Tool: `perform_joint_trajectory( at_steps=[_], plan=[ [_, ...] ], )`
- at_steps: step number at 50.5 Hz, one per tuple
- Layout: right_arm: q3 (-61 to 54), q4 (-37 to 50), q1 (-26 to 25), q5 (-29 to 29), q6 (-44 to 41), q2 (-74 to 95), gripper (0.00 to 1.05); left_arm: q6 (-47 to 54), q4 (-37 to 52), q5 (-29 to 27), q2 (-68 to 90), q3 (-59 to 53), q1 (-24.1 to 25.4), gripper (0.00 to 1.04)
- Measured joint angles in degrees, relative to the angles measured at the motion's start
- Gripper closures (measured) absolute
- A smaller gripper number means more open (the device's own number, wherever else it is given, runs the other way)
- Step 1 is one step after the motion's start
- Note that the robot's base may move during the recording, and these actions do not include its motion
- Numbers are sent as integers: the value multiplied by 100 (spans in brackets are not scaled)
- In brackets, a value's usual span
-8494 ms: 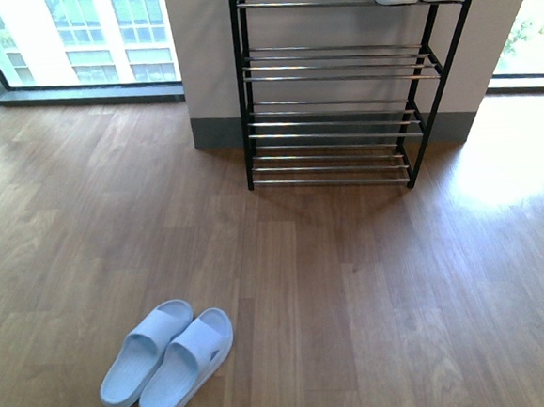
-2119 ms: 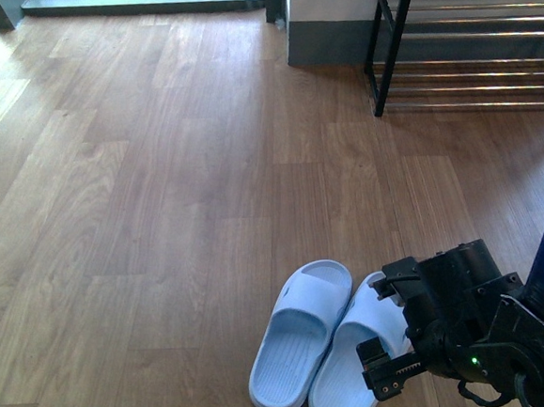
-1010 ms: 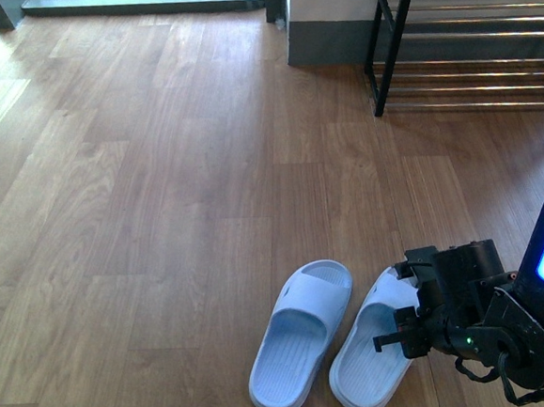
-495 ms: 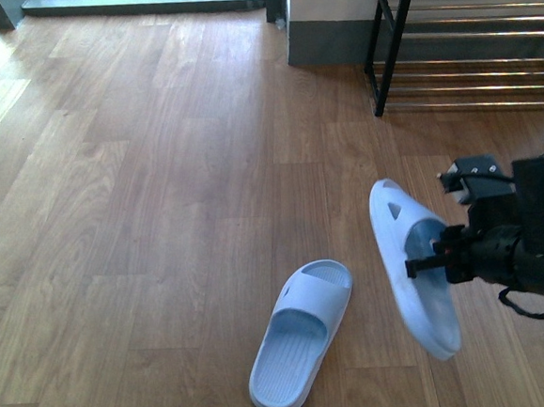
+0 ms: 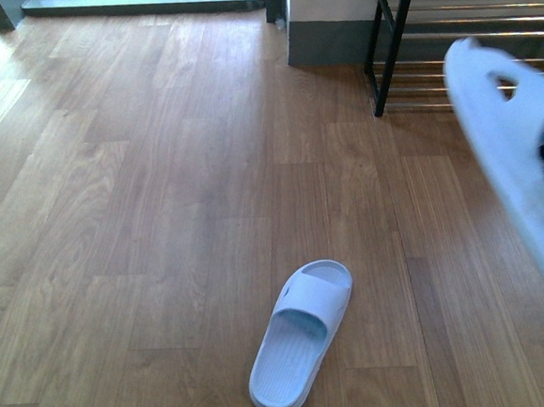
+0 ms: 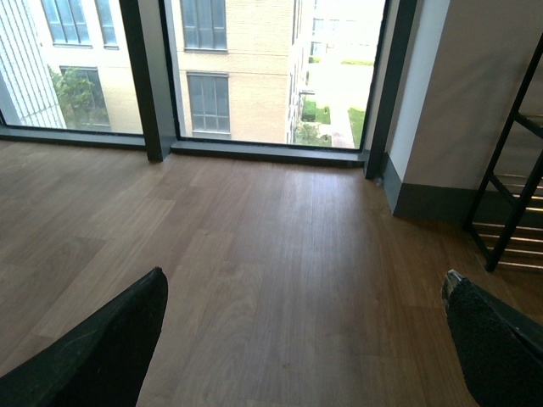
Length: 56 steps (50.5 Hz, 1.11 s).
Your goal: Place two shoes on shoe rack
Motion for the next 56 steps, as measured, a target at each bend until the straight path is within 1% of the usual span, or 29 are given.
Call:
perform_joint_trajectory(
  at_steps=[6,12,37,56],
  plan=[
    [-289,-625,-275,-83,24,-1521,103,0,-2,0,0,0,0,9],
    [-466,-896,-396,-212,98,-2299,103,0,0,0,0,0,0,9],
    [-501,-918,-402,-295,133,-2396,103,0,0,-17,0,0,0,9],
    [-501,-925,-442,-203,138,-2393,103,2,0,22,0,0,0,9]
  ],
)
